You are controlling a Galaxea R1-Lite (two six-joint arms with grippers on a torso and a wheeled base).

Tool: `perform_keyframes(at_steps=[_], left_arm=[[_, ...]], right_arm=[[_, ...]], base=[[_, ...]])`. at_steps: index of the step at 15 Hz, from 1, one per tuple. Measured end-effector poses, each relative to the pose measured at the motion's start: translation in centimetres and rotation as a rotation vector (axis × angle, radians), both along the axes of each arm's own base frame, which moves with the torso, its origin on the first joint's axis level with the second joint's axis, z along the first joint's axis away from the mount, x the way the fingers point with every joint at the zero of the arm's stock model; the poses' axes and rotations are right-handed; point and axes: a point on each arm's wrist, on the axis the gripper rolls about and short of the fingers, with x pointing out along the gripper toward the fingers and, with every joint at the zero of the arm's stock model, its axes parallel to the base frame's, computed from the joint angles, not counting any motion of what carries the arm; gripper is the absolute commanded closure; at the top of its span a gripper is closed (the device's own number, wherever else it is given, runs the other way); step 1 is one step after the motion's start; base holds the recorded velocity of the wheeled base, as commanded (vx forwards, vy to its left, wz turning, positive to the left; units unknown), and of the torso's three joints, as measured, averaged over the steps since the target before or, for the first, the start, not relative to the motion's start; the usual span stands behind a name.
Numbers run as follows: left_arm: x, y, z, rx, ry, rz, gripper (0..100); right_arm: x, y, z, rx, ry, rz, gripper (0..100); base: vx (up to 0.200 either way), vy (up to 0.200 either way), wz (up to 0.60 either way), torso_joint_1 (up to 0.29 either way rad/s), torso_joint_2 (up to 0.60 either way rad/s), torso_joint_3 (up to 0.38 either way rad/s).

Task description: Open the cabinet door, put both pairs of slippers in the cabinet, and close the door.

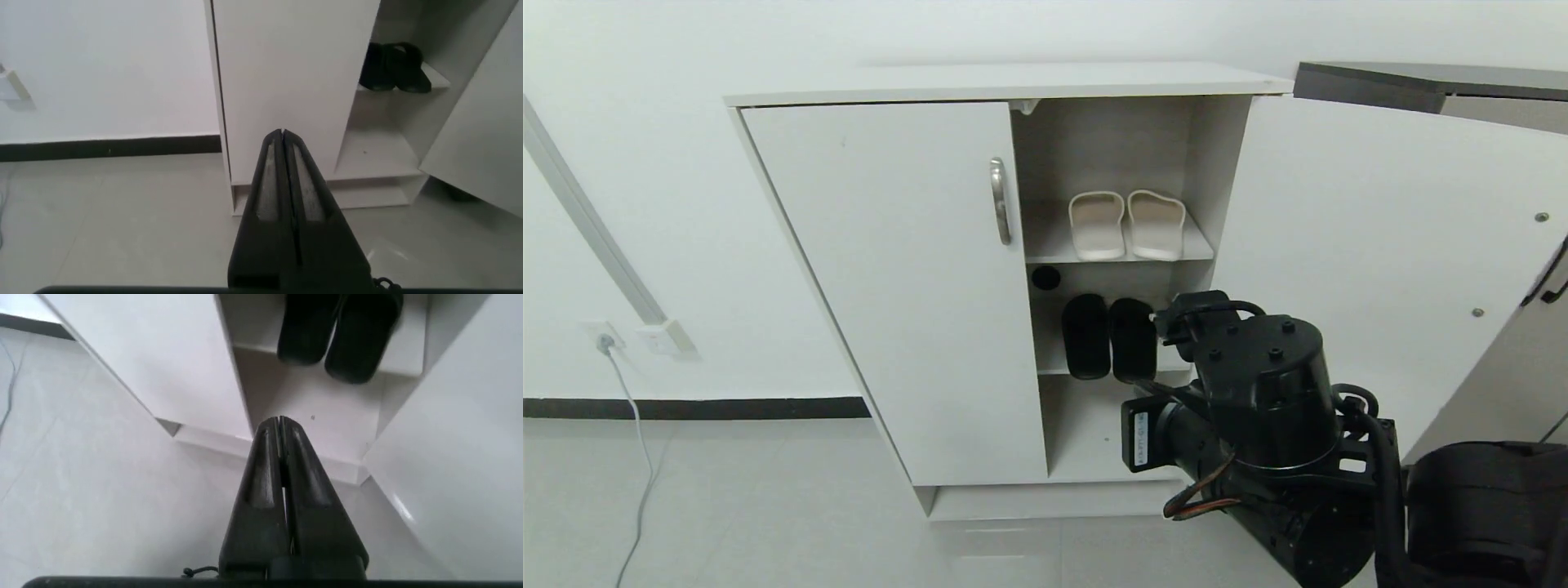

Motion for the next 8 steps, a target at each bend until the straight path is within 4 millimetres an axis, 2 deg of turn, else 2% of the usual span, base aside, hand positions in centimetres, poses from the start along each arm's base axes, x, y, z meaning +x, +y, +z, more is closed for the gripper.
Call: perform_keyframes(at_steps=[1,8], left_arm=[[0.00,0.00,-0.01,0.000,0.001,0.000,100],[0.00,0.00,0.00,0.000,0.000,0.000,100]], right_arm=[[0.08,-0.09,-0.12,-0.008,-0.001,-0.001,100],[0.47,-0.32,-0.88,-0.041,0.009,-0.010,100]], base=[[-0.200,0.000,0.00,0.002,0.00,0.002],[0.000,0.000,0.00,0.000,0.00,0.000]])
